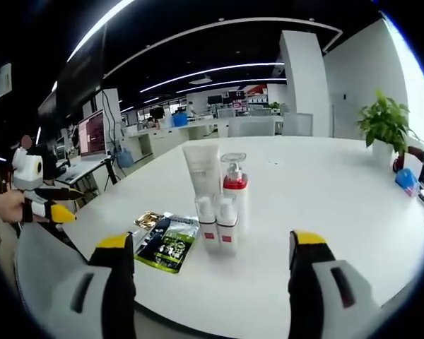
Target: Arrange the skincare products in the storage area until every visible bottle or jar stands upright without overlapping.
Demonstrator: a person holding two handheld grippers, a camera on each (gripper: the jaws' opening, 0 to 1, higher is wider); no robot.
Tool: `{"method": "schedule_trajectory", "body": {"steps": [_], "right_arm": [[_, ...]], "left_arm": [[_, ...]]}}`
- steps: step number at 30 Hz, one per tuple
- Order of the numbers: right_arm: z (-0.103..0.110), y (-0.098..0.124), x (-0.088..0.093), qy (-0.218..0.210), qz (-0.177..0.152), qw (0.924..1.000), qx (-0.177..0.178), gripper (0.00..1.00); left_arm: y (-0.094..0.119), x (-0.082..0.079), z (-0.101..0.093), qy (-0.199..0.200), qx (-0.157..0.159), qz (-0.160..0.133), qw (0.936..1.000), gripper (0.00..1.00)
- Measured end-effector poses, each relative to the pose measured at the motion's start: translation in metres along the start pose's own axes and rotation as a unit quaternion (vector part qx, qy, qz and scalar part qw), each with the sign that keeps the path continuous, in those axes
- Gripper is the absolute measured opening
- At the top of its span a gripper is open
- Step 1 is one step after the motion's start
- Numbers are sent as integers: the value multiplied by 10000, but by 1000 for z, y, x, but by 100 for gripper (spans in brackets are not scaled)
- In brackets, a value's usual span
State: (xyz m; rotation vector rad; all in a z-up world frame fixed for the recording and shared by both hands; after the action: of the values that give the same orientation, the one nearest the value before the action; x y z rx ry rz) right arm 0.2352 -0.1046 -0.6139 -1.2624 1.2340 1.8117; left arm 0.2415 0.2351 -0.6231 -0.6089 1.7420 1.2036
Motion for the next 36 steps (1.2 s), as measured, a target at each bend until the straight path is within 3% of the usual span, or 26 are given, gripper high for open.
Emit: {"method": "schedule_trajectory", "body": {"steps": [36], "right_arm": [[2, -1, 2, 113, 112, 9999, -11, 93]], "left_arm": [[0, 0, -1, -1, 49, -35, 10000, 94]]}}
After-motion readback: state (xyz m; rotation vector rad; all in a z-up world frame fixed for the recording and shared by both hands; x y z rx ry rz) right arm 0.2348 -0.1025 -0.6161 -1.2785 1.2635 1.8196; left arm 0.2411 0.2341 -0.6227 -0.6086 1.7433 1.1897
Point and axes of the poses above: the point that each gripper's makers call its tool centre point, and the gripper's own axes: y roughly backward along the fingers, z roughly to its left, x roughly out of its underside, the point moved 7 cm from there along y, roughly backward along the fingers, and after that the axes turned 3 degrees about -x, right-handed, at the moved point
